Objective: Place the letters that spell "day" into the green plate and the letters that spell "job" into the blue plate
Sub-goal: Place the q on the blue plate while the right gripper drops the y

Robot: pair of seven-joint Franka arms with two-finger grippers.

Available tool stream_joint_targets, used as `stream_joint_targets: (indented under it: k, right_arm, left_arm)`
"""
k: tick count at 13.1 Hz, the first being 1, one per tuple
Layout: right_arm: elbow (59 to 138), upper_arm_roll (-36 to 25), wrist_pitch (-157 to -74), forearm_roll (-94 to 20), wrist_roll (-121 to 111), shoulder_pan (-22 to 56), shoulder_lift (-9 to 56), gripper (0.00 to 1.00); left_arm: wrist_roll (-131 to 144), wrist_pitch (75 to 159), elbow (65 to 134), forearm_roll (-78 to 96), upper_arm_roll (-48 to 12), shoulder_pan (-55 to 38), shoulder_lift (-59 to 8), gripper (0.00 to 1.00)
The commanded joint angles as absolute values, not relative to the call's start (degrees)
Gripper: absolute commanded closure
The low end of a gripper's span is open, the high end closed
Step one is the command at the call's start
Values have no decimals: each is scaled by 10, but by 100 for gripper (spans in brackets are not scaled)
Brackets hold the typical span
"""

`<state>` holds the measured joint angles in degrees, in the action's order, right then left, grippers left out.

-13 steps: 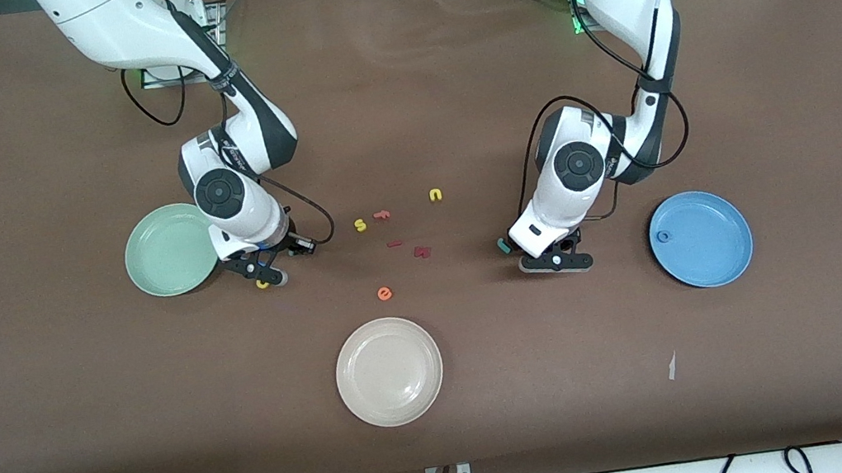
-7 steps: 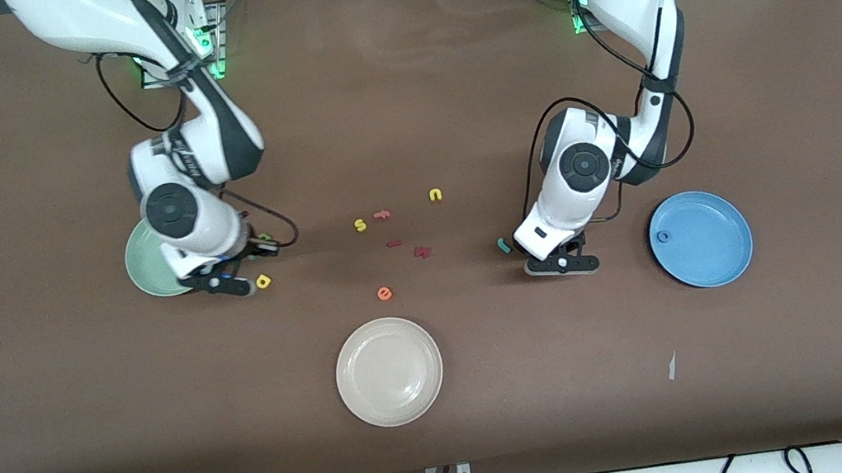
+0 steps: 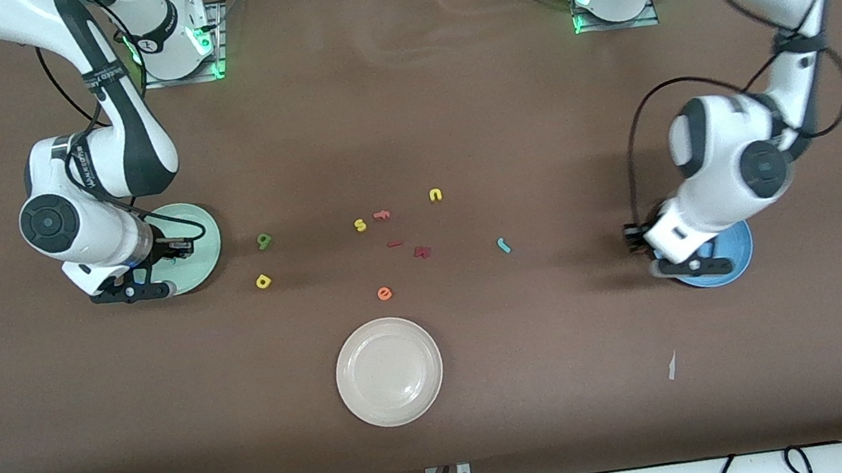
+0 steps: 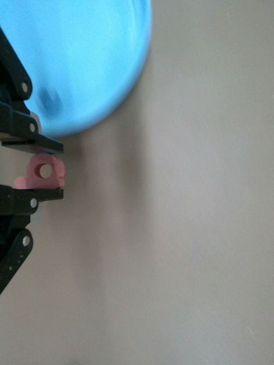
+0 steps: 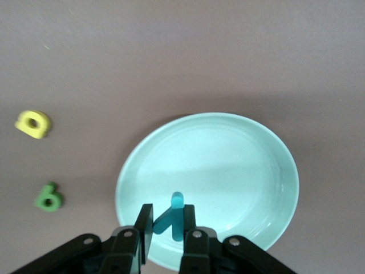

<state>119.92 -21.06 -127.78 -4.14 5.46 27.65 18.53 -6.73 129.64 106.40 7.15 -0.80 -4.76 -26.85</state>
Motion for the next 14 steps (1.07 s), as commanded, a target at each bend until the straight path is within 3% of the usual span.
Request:
stream_joint_targets:
  k: [1, 2, 3, 4, 6, 7, 10, 14]
  right_arm:
    - [1262, -214, -1345, -45, 12, 280, 171, 83]
    - [1261, -215, -1345, -47, 11, 278, 178, 56]
    - [1259, -216, -1340, -47, 12, 278, 181, 1]
    - [1256, -216, -1338, -47, 14, 278, 178, 0]
    - [1250, -213, -1323, -47, 22, 279, 174, 0]
    - [1244, -210, -1308, -53, 33, 279, 173, 0]
    - [1233, -186, -1285, -90, 76, 284, 164, 0]
    - [1229, -123, -1293, -90, 187, 284, 158, 0]
  left_arm:
    - [-122, 1291, 1146, 51, -25, -18, -202, 76]
    - [-137, 1293, 1160, 49, -25, -13, -195, 76]
    - [-155, 1300, 1168, 28, -25, -1, -195, 76]
    - [-162, 1319, 1172, -4, -24, 10, -198, 72]
    - [-161, 1345, 1180, -46, -23, 14, -198, 45]
    - [-161, 1345, 1179, -47, -24, 13, -198, 42]
    - [-150, 1346, 1172, -40, -26, 4, -199, 39]
    - [-66, 1413, 1160, 31, -29, -95, -237, 39]
